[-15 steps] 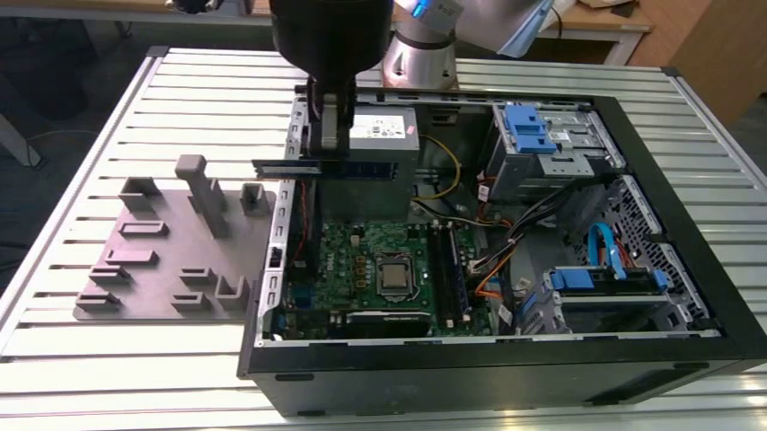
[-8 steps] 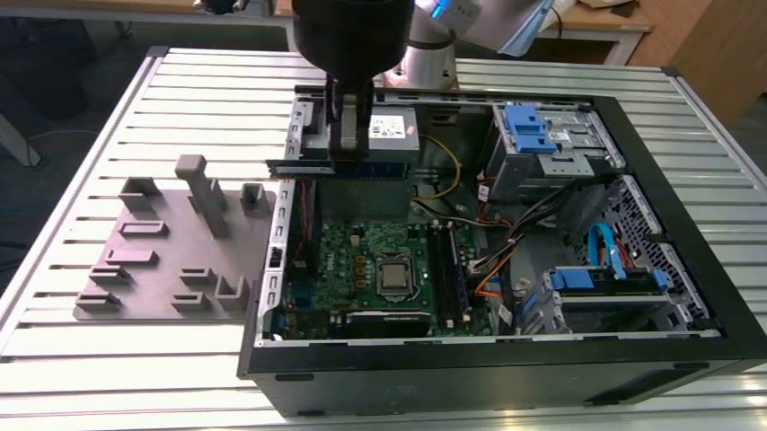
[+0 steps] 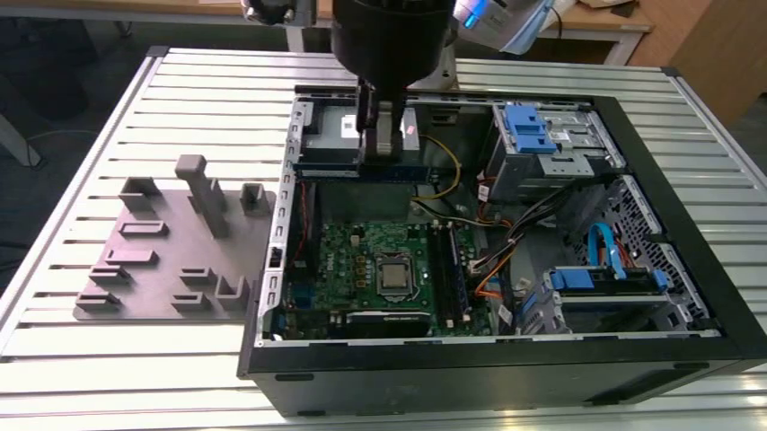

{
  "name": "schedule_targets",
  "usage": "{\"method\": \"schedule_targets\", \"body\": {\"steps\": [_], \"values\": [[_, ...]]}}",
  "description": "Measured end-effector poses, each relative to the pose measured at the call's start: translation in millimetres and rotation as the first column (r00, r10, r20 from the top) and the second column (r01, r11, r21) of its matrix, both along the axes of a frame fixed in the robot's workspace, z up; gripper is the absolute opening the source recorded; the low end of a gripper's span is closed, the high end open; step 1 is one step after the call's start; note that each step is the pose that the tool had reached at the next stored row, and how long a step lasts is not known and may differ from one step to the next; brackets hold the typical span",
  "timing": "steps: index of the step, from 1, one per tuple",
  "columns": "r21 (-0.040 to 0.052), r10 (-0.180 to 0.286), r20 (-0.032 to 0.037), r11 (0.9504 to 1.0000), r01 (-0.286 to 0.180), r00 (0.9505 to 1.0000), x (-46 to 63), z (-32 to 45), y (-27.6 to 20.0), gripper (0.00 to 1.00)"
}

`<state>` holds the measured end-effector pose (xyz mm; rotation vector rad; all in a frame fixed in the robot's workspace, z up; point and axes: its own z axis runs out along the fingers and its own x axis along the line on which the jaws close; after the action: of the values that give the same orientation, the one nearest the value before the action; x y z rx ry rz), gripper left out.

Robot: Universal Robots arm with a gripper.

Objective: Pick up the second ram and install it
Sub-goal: 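Pick up the second ram and move it above second insertion slot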

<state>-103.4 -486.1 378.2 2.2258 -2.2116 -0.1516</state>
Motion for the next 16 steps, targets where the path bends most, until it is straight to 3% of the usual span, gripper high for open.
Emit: {"method": "schedule_targets", "body": {"steps": [16], "values": [[-0.0001,0.000,-0.0041,1.0000,0.000,1.0000,30.5,-27.5,0.0,0.13]]}}
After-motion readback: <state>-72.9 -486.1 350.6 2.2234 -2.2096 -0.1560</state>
